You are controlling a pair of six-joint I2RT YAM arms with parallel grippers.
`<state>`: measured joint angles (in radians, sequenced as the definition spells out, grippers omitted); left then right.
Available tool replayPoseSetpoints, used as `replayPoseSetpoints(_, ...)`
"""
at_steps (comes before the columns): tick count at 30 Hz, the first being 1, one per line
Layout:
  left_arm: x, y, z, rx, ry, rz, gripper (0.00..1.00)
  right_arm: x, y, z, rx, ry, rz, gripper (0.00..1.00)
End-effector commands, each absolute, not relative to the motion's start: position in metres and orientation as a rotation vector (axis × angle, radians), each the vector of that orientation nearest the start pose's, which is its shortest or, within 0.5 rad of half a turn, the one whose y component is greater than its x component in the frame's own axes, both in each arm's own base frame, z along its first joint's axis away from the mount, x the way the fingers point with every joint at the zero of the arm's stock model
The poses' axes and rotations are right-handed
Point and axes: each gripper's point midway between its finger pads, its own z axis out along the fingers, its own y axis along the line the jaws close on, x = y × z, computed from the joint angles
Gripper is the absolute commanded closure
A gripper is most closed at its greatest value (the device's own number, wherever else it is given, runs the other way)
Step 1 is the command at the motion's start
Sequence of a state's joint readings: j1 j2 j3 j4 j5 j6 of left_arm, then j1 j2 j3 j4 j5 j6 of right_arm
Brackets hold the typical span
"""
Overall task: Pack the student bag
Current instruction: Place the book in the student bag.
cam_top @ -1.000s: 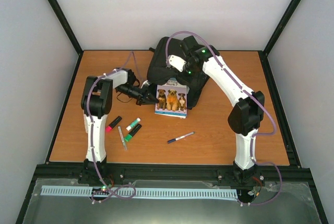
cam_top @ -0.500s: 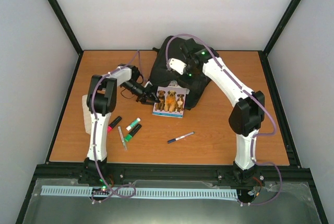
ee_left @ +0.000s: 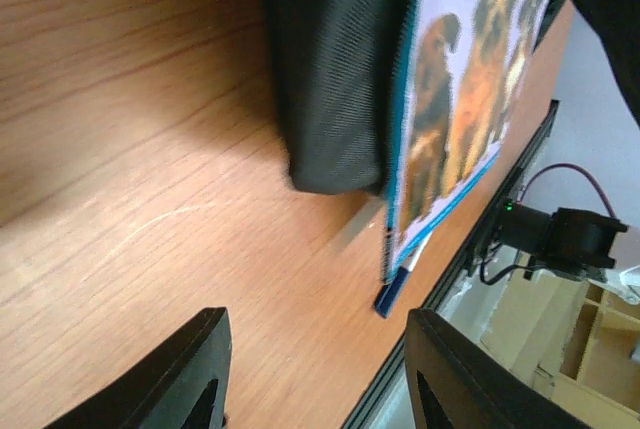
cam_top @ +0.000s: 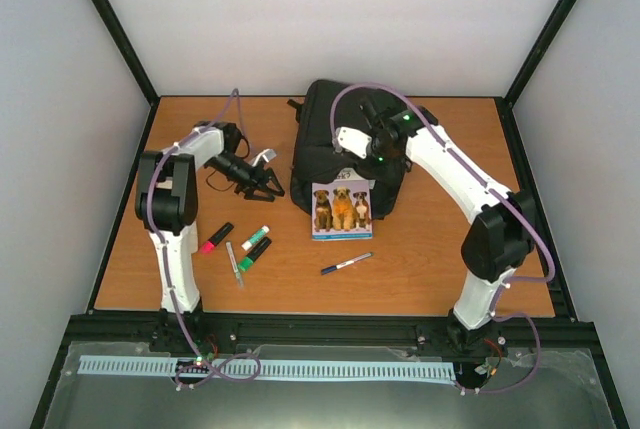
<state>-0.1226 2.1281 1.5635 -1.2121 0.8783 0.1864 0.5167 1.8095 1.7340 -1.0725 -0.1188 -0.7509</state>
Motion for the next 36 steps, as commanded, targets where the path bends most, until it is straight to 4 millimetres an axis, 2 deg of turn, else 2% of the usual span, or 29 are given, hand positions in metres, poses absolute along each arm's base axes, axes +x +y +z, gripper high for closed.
replayPoseSetpoints(1,0.335,-0.16,0.087,0.404,2.947,-1.303,0.5,0.355,0.217,0.198,-1.659,2.085,0.03,0.97)
replayPoseSetpoints(4,0.343,-0.162,0.116,0.486,2.793,-1.213,0.52,0.348,0.215,0.192,-1.668,2.087,0.041,0.97)
replayPoseSetpoints(5,0.349,-0.163,0.132,0.542,2.701,-1.163,0.52,0.347,0.215,0.19,-1.669,2.092,0.047,0.97)
replayPoseSetpoints(8,0.368,-0.168,0.19,0.724,2.344,-0.948,0.46,0.343,0.216,0.19,-1.669,2.09,0.07,0.97)
replayPoseSetpoints(9,0.369,-0.172,0.204,0.78,2.268,-0.889,0.44,0.343,0.217,0.191,-1.667,2.088,0.077,0.97)
replayPoseSetpoints(11,0.368,-0.183,0.218,0.888,2.19,-0.818,0.45,0.341,0.217,0.192,-1.66,2.091,0.093,0.97)
replayPoseSetpoints(16,0.371,-0.216,0.228,1.042,2.095,-0.78,0.47,0.339,0.221,0.192,-1.632,2.106,0.154,0.97)
replayPoseSetpoints(21,0.358,-0.249,0.232,1.2,1.972,-0.744,0.46,0.343,0.226,0.2,-1.562,2.12,0.247,0.97)
replayPoseSetpoints(31,0.329,-0.301,0.208,1.359,1.903,-0.825,0.46,0.343,0.23,0.206,-1.526,2.129,0.318,0.97)
replayPoseSetpoints(33,0.327,-0.311,0.202,1.38,1.895,-0.786,0.46,0.342,0.231,0.207,-1.529,2.127,0.326,0.97)
replayPoseSetpoints(36,0.341,-0.317,0.191,1.359,1.904,-0.678,0.46,0.341,0.232,0.207,-1.531,2.126,0.337,0.97)
